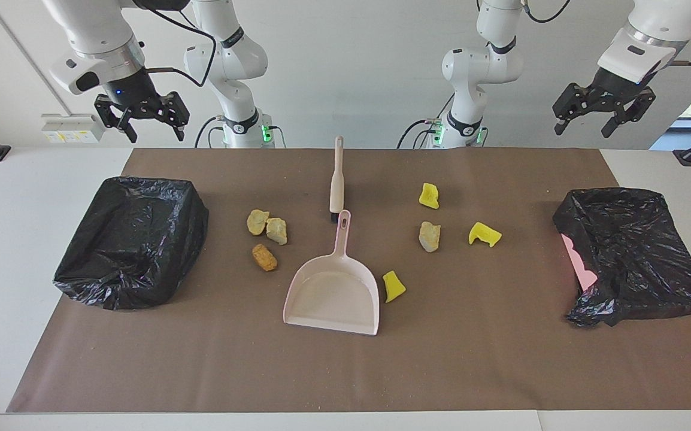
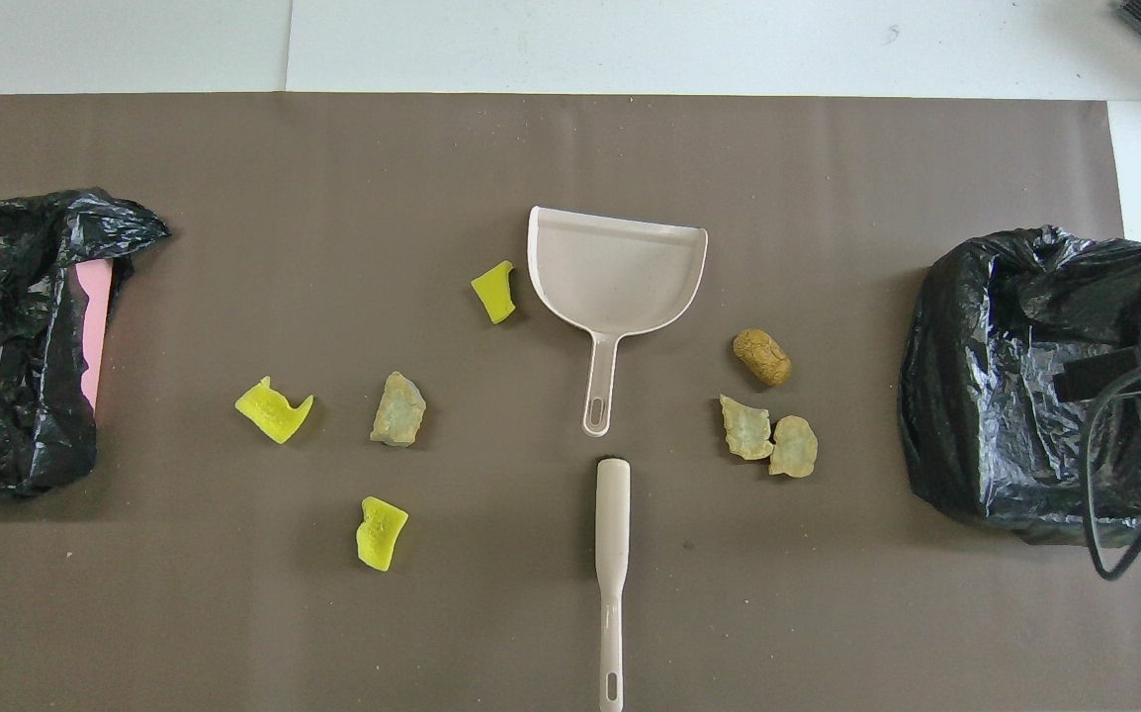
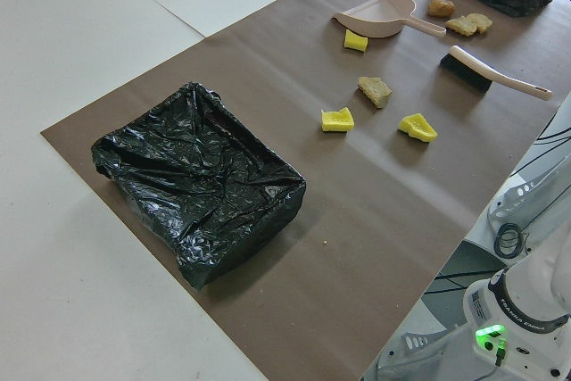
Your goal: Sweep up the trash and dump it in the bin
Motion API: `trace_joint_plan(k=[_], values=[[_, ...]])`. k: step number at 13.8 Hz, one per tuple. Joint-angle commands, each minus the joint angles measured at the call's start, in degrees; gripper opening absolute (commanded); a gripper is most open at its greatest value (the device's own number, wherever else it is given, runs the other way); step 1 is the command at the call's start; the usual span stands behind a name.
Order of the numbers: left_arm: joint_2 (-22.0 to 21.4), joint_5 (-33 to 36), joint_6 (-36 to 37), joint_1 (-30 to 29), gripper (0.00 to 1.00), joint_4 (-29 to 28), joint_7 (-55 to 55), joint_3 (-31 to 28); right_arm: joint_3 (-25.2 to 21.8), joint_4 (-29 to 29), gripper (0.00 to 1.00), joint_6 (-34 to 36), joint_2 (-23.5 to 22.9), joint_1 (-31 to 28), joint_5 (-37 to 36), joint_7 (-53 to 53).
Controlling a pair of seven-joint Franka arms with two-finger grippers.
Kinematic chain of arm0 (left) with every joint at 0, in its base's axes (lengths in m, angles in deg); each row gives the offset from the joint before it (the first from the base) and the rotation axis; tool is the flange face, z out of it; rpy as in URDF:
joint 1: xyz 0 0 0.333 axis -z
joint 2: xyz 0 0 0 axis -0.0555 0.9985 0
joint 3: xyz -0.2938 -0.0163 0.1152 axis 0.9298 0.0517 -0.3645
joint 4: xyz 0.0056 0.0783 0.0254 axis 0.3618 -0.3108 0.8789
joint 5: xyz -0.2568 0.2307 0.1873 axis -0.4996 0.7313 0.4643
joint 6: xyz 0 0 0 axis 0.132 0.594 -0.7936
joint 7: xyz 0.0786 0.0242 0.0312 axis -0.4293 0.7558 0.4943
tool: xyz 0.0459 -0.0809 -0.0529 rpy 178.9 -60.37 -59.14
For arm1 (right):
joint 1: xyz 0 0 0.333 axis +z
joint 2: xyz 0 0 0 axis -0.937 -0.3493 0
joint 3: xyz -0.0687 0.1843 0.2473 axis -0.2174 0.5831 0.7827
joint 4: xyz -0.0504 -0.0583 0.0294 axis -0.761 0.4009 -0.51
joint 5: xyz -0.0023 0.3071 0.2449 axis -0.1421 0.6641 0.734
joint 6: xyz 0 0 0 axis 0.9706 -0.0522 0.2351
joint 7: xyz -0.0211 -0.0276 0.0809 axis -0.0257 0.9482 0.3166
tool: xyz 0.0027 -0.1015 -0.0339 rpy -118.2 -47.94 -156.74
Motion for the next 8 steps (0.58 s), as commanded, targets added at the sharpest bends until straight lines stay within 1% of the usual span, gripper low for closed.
trace_joint_plan(k=[1,3,5,8], values=[[-1.79,0.25,0.2,1.39,1.0,-2.06,0.84,0.04,0.27,-3.08,1.0,-0.84,2.33,-0.11,0.57,-1.35],[-3.81,0.25,-0.86,2.1,1.0,-5.65,0.84,0.3,0.36,-3.17,1.0,-1.36,2.07,0.06,0.57,-1.53],[-6.36,0.25,-2.0,2.62,1.0,-9.51,0.75,2.14,1.15,-3.08,1.0,-3.63,1.28,0.94,0.57,-4.67],[-9.44,0.25,-2.79,6.22,1.0,-15.05,0.84,2.41,1.59,-2.99,1.0,-8.55,-2.58,5.23,1.36,-9.95]])
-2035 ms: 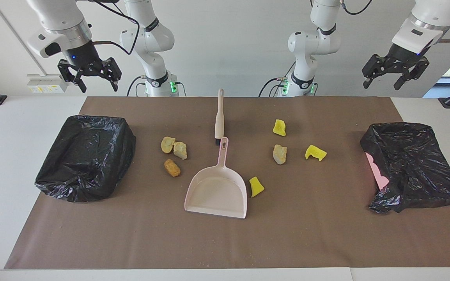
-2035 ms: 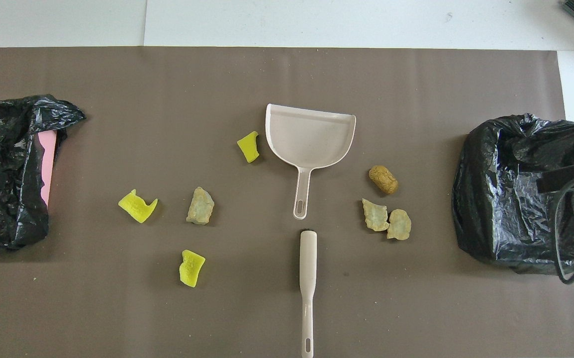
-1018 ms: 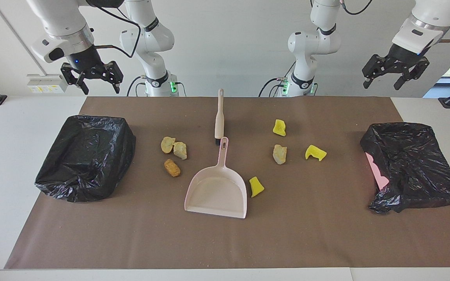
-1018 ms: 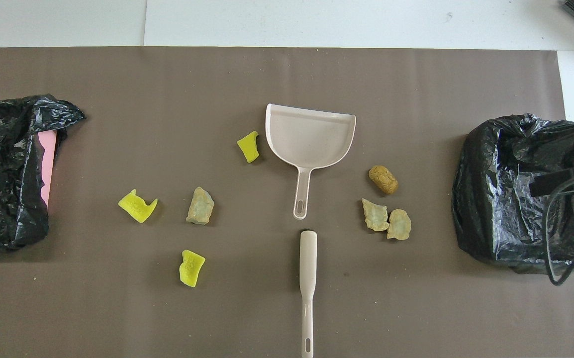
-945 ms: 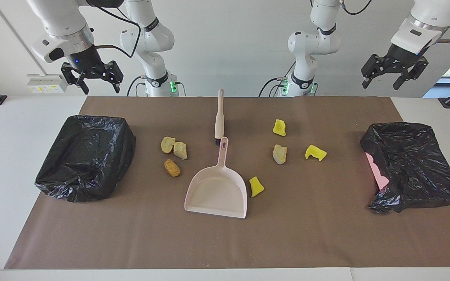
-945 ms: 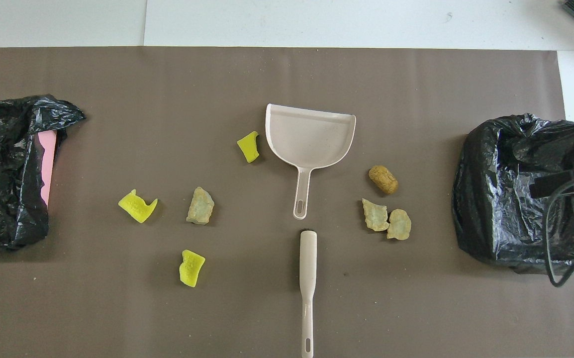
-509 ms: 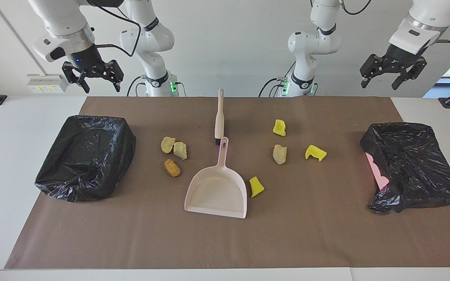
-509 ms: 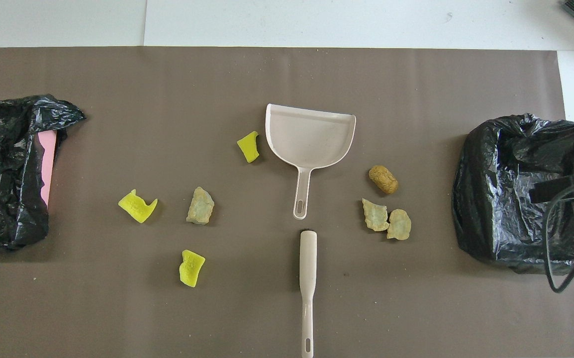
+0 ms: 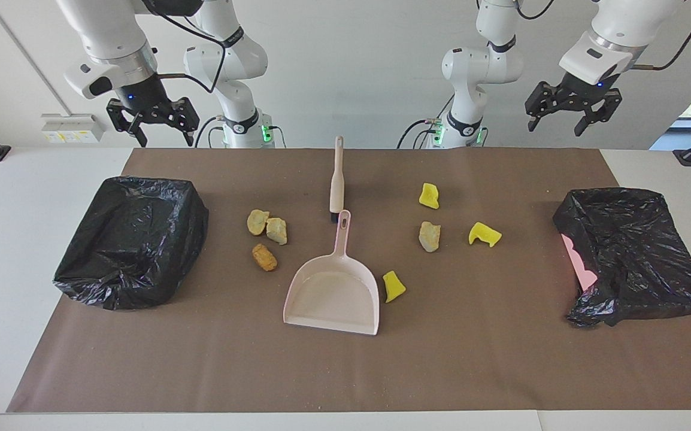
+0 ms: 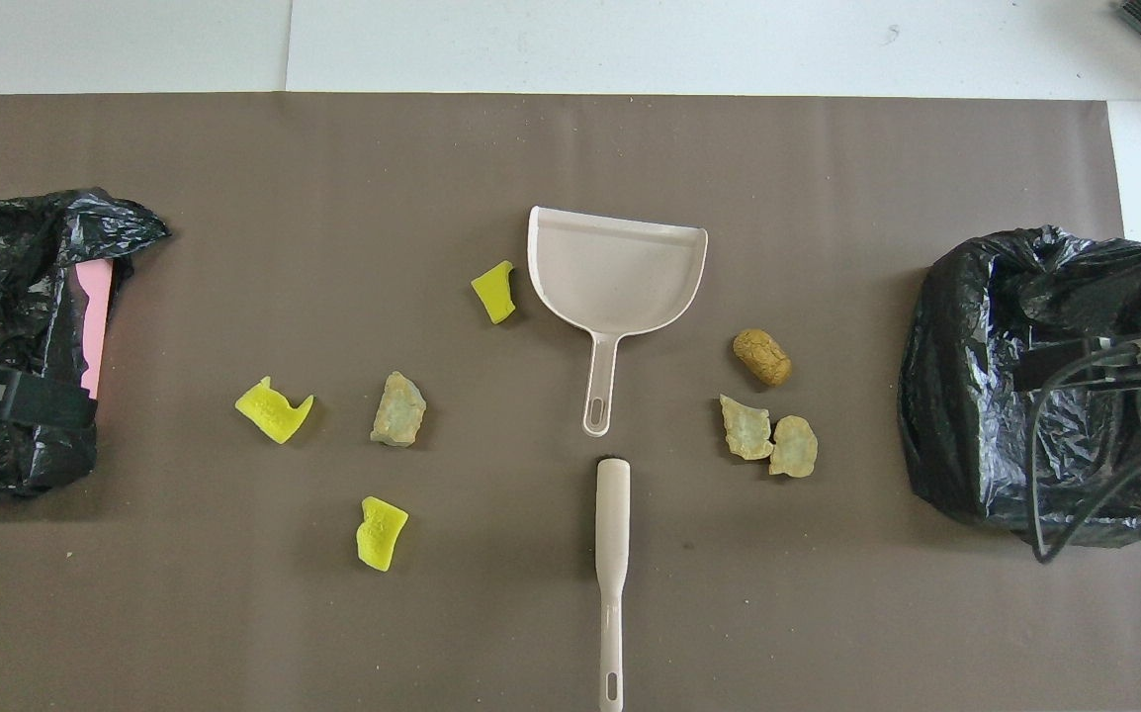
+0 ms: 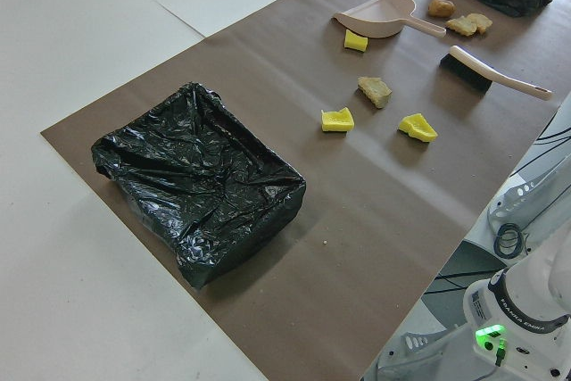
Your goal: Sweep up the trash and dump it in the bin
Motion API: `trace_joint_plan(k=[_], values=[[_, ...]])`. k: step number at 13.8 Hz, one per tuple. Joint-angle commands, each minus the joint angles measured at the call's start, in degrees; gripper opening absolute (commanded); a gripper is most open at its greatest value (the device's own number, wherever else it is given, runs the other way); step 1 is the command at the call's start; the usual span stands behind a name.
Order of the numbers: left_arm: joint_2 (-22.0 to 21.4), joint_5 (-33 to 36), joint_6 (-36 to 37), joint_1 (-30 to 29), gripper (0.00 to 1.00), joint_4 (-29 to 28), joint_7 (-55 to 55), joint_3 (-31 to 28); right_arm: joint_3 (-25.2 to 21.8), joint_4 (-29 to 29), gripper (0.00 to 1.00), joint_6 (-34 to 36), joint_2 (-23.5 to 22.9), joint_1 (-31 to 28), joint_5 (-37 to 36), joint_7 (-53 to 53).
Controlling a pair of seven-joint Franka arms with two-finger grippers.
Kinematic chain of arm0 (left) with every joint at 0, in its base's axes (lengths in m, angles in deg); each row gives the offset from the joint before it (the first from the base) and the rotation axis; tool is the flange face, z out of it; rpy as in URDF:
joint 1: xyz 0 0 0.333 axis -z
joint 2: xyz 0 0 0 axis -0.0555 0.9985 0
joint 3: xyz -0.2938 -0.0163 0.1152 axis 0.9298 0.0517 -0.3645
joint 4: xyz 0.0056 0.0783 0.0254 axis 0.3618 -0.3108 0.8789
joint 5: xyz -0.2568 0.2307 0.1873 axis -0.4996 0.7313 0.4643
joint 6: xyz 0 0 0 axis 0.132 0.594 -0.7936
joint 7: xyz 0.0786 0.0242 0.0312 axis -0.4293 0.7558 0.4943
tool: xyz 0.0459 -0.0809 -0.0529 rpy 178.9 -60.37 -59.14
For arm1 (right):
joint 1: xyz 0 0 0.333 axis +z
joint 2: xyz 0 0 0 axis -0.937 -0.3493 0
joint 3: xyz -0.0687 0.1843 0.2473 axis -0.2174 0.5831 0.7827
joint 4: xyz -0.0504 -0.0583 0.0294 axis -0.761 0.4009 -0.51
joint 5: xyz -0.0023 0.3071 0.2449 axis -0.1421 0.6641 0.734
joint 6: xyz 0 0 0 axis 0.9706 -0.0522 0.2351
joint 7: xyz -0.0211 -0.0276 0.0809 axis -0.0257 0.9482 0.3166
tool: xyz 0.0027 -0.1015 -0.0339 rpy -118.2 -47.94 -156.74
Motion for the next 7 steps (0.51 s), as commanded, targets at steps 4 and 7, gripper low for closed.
trace_joint_plan(k=[4,7], values=[[-9.11,-1.54,-6.83,10.24,1.0,-15.82,6.97,-0.29,0.43,-0.28,1.0,-9.45,-7.94,4.6,1.46,-5.13],[-10.7,-1.9,-11.66,19.19,1.0,-23.64,15.31,-0.37,0.43,-0.1,1.0,-11.74,-13.21,6.18,5.12,-7.41]])
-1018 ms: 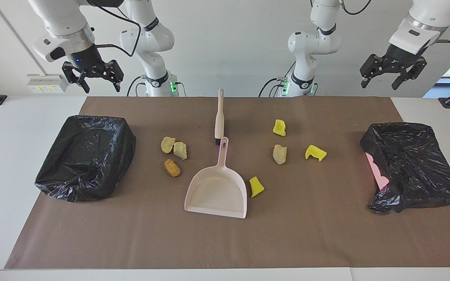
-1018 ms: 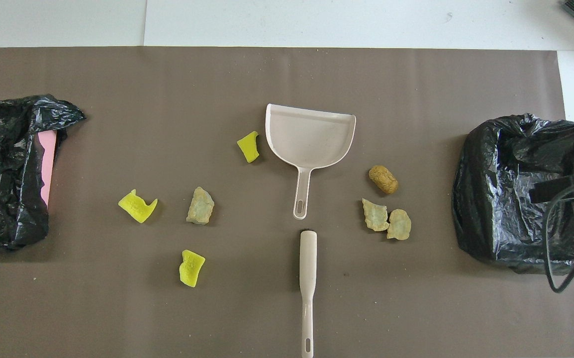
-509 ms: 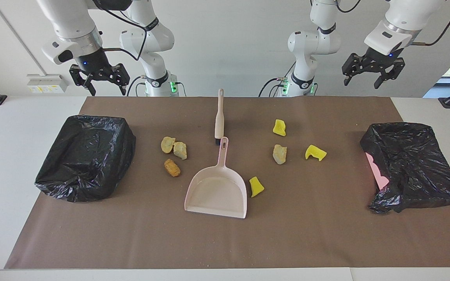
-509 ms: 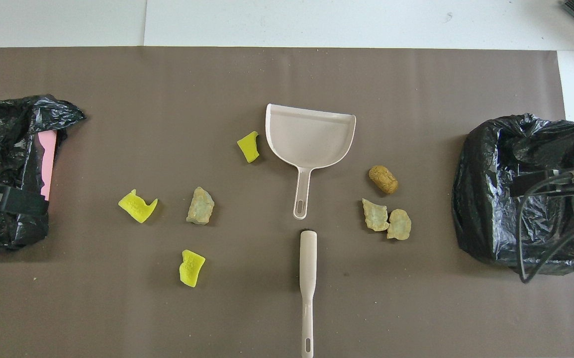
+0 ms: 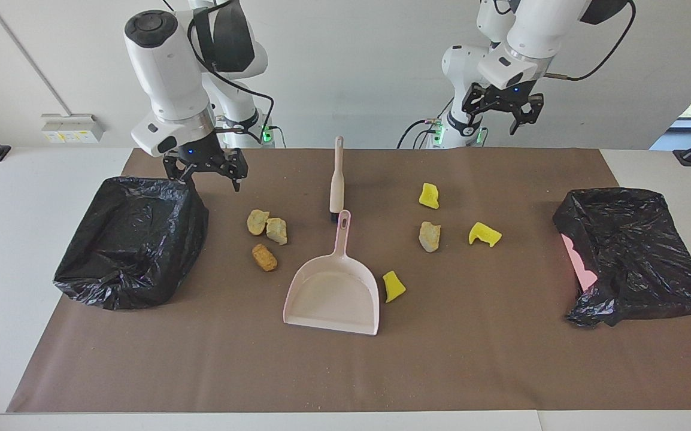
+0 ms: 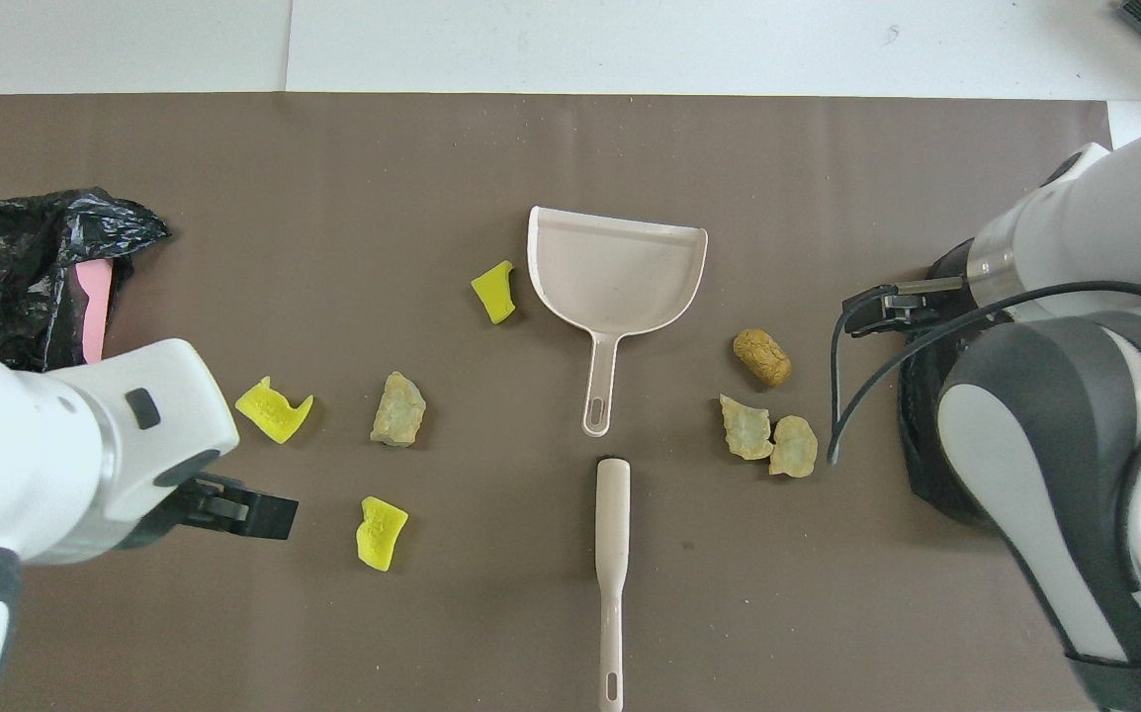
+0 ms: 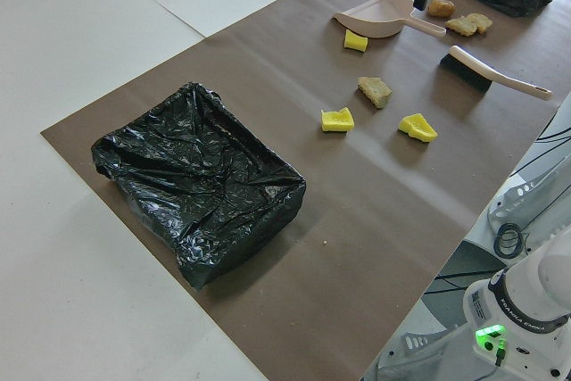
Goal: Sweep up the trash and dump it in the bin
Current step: 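Reach the right gripper to the dustpan handle while the left gripper reaches the brush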
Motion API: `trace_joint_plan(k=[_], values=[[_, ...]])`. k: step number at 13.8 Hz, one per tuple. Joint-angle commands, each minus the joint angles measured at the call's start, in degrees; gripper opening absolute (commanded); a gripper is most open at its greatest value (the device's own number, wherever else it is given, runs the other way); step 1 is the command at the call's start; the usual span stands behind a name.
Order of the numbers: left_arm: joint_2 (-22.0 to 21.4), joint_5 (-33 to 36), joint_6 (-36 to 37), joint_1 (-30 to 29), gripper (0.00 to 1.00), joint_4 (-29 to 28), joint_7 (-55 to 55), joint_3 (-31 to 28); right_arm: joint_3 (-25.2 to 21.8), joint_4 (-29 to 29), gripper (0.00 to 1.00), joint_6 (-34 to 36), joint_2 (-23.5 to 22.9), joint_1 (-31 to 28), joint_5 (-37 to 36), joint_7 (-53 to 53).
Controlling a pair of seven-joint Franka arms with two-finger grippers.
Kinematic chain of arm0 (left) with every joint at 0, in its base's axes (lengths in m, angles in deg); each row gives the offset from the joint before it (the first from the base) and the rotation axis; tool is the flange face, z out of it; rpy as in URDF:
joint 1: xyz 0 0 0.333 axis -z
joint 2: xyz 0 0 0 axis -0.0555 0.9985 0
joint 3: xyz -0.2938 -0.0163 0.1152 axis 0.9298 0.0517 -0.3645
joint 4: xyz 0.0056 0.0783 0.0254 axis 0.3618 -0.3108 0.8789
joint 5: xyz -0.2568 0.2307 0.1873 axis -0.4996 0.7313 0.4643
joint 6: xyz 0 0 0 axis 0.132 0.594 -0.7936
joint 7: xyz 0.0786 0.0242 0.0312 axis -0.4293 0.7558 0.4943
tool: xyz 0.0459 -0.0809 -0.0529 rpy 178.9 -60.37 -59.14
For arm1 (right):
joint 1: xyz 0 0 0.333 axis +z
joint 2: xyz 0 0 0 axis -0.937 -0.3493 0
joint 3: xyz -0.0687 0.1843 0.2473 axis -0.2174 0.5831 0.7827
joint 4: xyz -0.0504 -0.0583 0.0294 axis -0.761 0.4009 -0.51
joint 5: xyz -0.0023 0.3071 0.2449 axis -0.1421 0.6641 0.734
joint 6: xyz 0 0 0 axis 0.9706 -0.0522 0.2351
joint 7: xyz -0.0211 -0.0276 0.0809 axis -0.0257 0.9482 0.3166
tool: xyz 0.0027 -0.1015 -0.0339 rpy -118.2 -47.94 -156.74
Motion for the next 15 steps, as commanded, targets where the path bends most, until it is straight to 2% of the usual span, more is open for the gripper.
trace_joint_plan(k=[1,5,8,9,13,15], values=[[-3.81,-0.32,-7.92,8.55,1.0,-10.17,9.35,-0.81,0.01,0.72,1.0,-3.69,-5.24,2.74,3.86,-5.95],[-4.78,-1.81,-17.7,19.55,1.0,-18.54,21.59,-0.81,0.01,3.88,1.0,-9.59,-12.54,7.32,7.27,-13.36],[-4.35,-2.17,-27.0,26.06,1.0,-24.43,29.41,-0.81,0.01,3.89,1.0,-11.98,-14.92,11.71,8.52,-15.48],[-3.3,-2.17,-28.42,28.6,1.0,-24.79,31.52,-0.81,0.01,3.71,1.0,-12.15,-15.45,12.25,8.43,-16.18],[7.23,-2.17,-38.25,37.66,1.0,-25.32,39.44,-0.81,1.24,3.54,1.0,-16.36,-18.7,14.71,9.31,-18.9],[10.59,-2.17,-43.35,40.92,1.0,-25.32,42.17,-0.9,1.42,3.45,1.0,-18.39,-20.29,16.54,9.49,-21.27]])
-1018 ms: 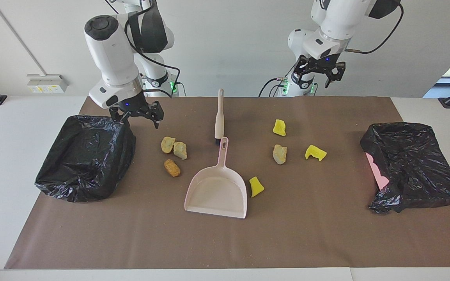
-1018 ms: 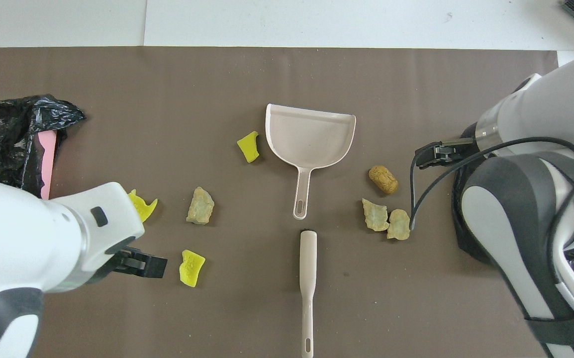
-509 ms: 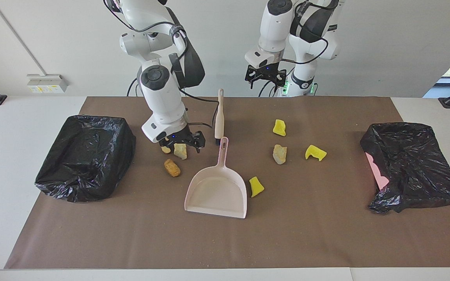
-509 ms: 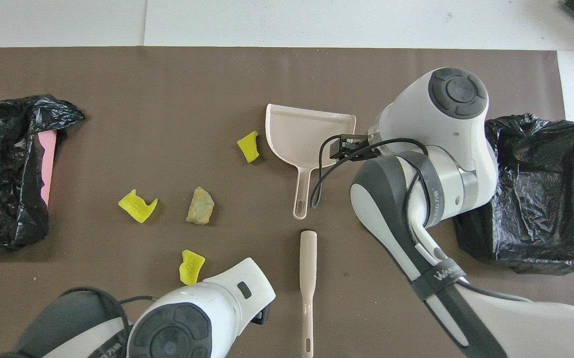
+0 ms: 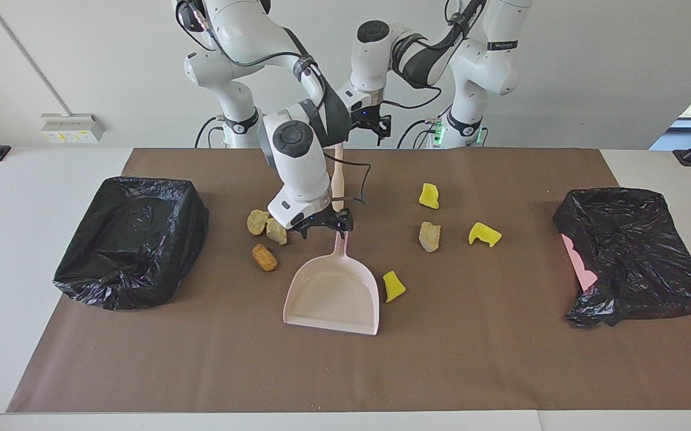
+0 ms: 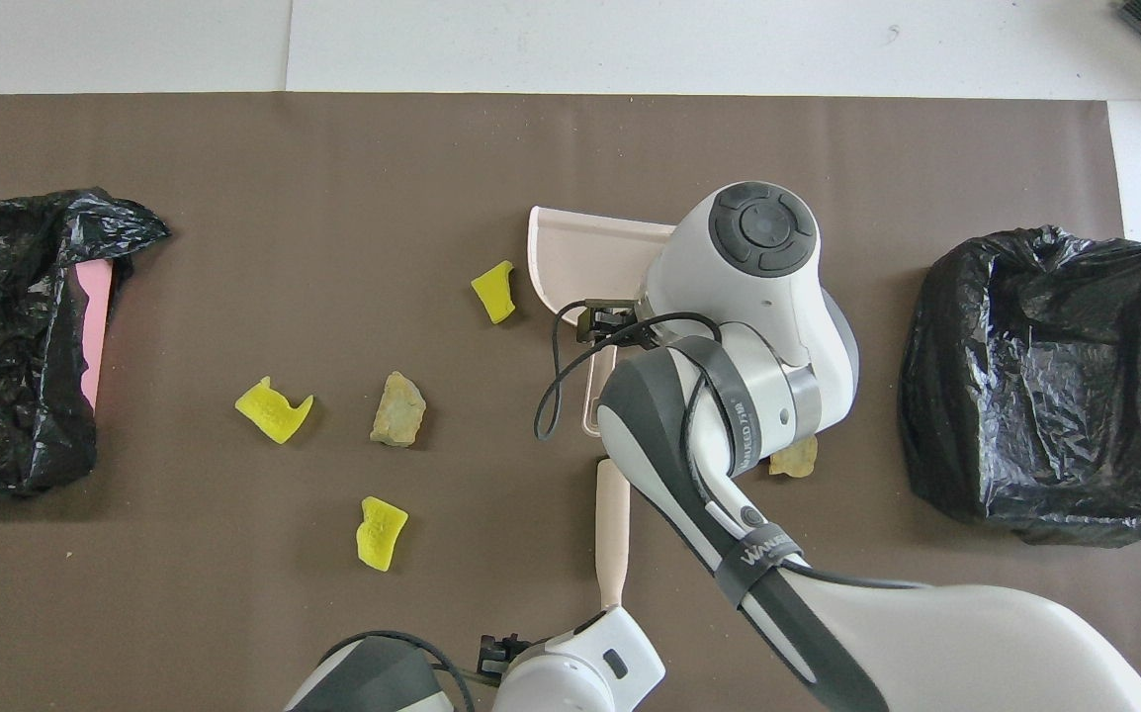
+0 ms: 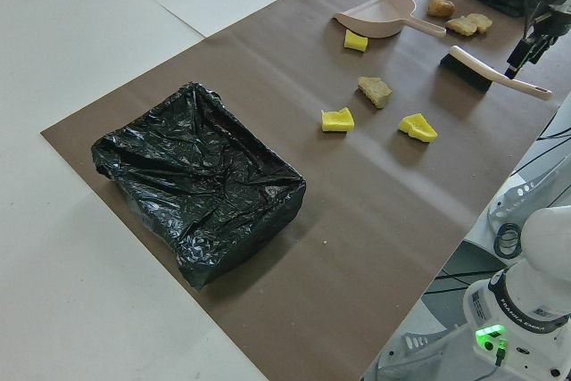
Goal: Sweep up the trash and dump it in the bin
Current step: 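Reach the right gripper to the dustpan handle while the left gripper reaches the brush, then grasp the dustpan with the right gripper while the left gripper lifts the brush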
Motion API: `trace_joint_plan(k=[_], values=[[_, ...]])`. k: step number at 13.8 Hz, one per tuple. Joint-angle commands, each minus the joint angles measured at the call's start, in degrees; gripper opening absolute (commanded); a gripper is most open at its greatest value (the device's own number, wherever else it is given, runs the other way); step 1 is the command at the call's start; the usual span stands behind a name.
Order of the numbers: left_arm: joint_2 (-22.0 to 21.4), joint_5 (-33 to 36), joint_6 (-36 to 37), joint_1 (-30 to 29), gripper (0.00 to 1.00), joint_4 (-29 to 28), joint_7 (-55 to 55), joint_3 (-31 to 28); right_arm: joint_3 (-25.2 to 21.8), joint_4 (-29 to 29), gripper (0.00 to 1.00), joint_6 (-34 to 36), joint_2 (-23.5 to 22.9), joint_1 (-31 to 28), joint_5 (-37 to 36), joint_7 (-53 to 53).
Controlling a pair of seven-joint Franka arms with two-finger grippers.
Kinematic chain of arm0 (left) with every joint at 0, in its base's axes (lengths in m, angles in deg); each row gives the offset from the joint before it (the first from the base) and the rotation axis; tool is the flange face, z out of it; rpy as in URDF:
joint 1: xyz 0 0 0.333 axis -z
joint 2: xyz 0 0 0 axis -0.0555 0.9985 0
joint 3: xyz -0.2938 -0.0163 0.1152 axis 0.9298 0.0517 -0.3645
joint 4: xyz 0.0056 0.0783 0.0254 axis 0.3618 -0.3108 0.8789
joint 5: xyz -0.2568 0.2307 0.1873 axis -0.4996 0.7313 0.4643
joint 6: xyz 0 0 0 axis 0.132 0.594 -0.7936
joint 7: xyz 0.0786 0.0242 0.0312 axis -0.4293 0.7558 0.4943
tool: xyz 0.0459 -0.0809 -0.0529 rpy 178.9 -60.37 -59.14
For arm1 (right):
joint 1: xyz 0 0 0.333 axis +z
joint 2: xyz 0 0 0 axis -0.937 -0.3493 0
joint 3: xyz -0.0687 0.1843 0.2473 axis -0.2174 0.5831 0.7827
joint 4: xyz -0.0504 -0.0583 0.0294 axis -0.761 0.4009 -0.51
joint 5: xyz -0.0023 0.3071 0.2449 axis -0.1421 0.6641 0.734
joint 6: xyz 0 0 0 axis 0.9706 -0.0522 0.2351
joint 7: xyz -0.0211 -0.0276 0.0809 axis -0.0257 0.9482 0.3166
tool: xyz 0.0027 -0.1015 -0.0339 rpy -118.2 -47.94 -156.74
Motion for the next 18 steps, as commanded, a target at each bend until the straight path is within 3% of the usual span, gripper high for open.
trace_joint_plan(k=[1,3,4,9,10,11,12,13,14,16,17,18], values=[[4.35,-0.22,-6.22,3.71,1.0,0.44,3.21,-1.15,0.38,0.62,1.0,-2.0,-2.19,1.46,1.54,-2.47],[10.92,-0.22,-9.13,8.61,1.0,2.11,6.36,-1.33,0.47,-1.39,1.0,-1.74,-2.02,1.29,1.54,-1.95],[11.38,-0.22,-9.4,8.9,1.0,2.11,8.56,-1.33,0.47,-1.84,1.0,-1.13,-1.85,1.37,1.54,-1.77],[7.7,-0.05,-4.93,7.5,1.0,2.46,8.41,-1.94,0.47,-2.2,1.0,0.81,-1.84,2.6,1.54,-2.73],[7.7,-0.05,-5.01,7.41,0.89,2.46,8.41,-1.94,0.47,-2.2,1.0,1.42,-1.76,2.78,1.54,-3.6],[7.7,0.04,-4.93,7.41,0.66,2.46,8.41,-1.94,0.47,-2.2,1.0,2.21,-1.67,2.78,1.54,-4.66],[7.7,0.13,-3.97,7.32,0.34,2.55,8.41,-1.94,0.56,-2.02,1.0,2.31,-1.67,2.87,1.54,-5.62],[7.78,0.48,-2.57,6.97,0.15,3.07,8.41,-1.94,0.56,-1.93,1.0,2.39,-1.58,2.87,1.54,-6.33],[7.78,0.57,-0.72,6.27,0.0,3.86,8.41,-2.03,0.56,-1.93,0.89,2.48,-1.32,2.78,1.62,-6.34],[7.52,0.57,2.09,4.6,0.0,5.45,8.32,-1.94,0.47,-0.62,0.61,4.41,-1.23,2.78,1.63,-6.34],[6.74,0.57,2.89,3.9,0.0,5.63,8.14,-1.94,0.56,-0.7,0.41,4.33,-1.14,2.69,1.71,-6.42],[5.6,1.0,3.85,2.59,0.0,5.63,7.97,-1.94,0.56,-0.79,0.14,4.24,-1.14,2.78,1.71,-6.51]])
